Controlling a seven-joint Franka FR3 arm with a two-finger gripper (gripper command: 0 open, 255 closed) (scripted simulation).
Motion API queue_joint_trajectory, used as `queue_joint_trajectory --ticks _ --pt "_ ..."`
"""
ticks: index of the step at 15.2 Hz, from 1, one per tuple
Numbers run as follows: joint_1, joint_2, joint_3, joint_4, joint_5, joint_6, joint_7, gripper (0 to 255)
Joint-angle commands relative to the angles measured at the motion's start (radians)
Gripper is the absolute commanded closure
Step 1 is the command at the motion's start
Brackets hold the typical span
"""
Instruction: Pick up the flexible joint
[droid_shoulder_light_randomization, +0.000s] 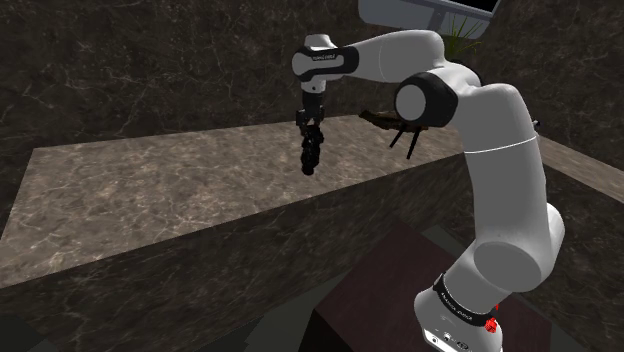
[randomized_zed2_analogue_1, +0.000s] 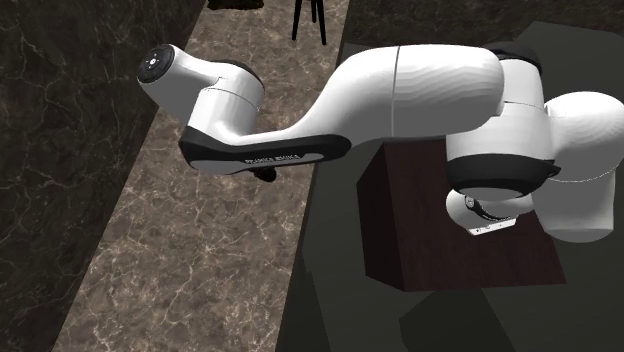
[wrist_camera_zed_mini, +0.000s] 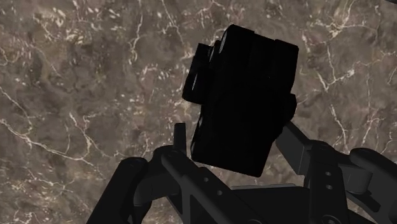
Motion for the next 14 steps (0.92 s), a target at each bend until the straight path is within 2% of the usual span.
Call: queue_joint_trajectory --ticks 1,12,14 --pt "-0.001 -0.007 -0.001 0.016 -0.001 -0.022 0.0 255" --pt "-0.008 -0.014 -0.002 0.152 -0.003 -0.165 0.002 255" --pt "-0.009 -0.014 -0.002 0.154 -0.003 -0.167 0.003 255"
